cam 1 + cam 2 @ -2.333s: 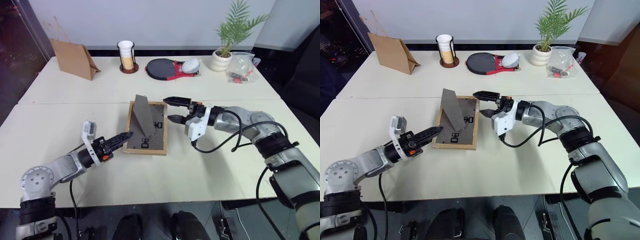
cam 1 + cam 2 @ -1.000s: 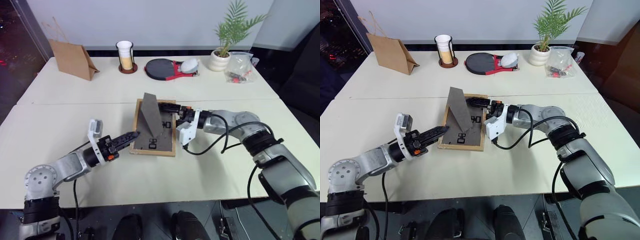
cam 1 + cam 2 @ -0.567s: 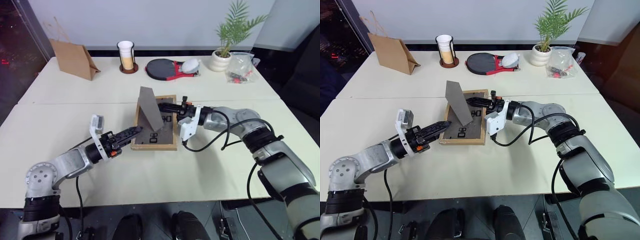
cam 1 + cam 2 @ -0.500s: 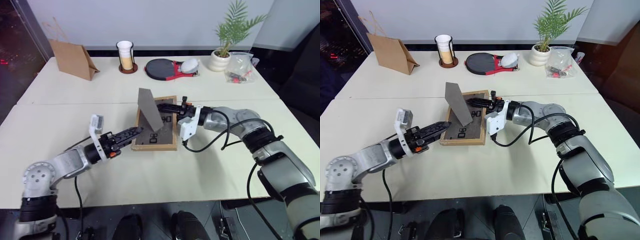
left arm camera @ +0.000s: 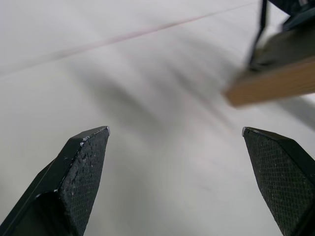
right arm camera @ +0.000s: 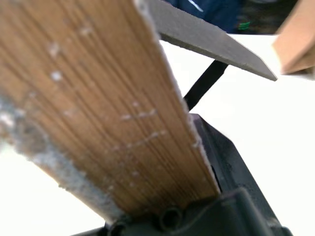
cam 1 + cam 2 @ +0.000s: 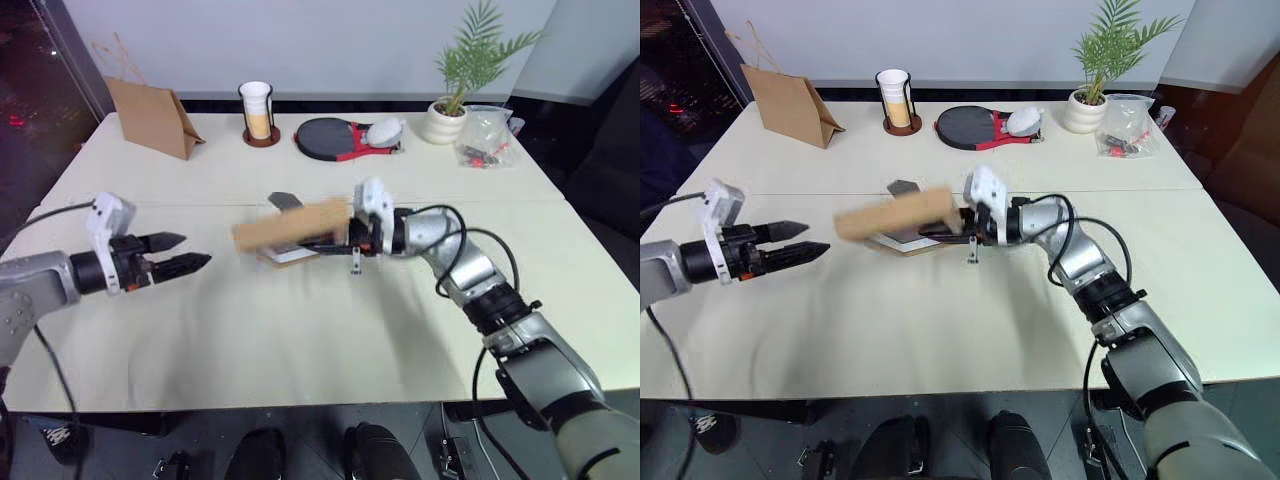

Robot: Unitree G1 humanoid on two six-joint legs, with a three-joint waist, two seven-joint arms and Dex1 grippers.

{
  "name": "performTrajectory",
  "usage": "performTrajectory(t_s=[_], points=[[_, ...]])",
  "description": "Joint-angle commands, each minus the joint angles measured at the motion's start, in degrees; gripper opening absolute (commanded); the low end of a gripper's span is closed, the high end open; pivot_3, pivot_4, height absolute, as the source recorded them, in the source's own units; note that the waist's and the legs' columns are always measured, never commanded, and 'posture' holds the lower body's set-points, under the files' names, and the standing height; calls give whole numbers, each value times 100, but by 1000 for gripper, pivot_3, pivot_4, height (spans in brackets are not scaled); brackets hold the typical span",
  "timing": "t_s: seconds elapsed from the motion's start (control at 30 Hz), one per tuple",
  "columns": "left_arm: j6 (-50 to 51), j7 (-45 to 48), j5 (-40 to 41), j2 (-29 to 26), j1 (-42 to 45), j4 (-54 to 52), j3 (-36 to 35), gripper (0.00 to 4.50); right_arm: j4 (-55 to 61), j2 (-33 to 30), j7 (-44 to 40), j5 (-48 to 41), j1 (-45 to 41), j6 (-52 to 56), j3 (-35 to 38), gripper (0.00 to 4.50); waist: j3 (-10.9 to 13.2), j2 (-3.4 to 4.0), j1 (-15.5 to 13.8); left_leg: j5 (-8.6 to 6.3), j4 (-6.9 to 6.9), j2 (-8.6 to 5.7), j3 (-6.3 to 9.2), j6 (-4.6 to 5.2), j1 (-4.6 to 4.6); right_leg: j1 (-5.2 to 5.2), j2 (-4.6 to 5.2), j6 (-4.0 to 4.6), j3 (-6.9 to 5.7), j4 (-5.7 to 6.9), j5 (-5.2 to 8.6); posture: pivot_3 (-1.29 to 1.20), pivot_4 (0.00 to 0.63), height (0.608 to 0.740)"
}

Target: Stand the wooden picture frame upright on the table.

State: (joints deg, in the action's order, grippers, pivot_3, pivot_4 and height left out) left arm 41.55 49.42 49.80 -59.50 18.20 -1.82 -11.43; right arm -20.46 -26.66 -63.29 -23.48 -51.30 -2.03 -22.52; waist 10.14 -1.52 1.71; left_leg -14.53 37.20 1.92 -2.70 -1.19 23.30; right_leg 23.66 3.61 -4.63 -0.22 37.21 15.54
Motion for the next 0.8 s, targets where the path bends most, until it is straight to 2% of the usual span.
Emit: performTrajectory(t_s=[0.03,0.13,0.37,0.77,0.8], points=[[-82,119,-212,138,131,-90,-70,4461,-338,305,-509,-428,-301,950,408,885,0,0,-29,0,-4,0,0,0,1,4,0,0,0,0,0,0,150,740],[-49,151,-335,268,122,-245,-97,4461,-1179,690,-575,-245,-556,1093,622,885,0,0,-41,0,-8,2,-4,0,6,14,-3,0,0,1,0,0,150,740],[41,151,-464,479,79,-456,-201,4461,-3314,1320,-104,399,-1158,832,1110,885,0,0,-60,0,-9,0,-17,-1,22,38,-3,-1,6,6,-1,0,150,740],[83,130,-621,718,215,-457,-108,4461,-3913,1603,61,826,-1096,1659,1579,885,0,0,-34,0,-9,1,-18,-2,27,44,-2,-1,8,9,-1,0,150,740],[72,143,-652,752,253,-431,-77,4492,-3845,1615,45,892,-1029,1670,1548,1213,0,0,-33,0,-10,1,-19,-2,27,45,-2,-1,8,9,-1,0,150,740]])
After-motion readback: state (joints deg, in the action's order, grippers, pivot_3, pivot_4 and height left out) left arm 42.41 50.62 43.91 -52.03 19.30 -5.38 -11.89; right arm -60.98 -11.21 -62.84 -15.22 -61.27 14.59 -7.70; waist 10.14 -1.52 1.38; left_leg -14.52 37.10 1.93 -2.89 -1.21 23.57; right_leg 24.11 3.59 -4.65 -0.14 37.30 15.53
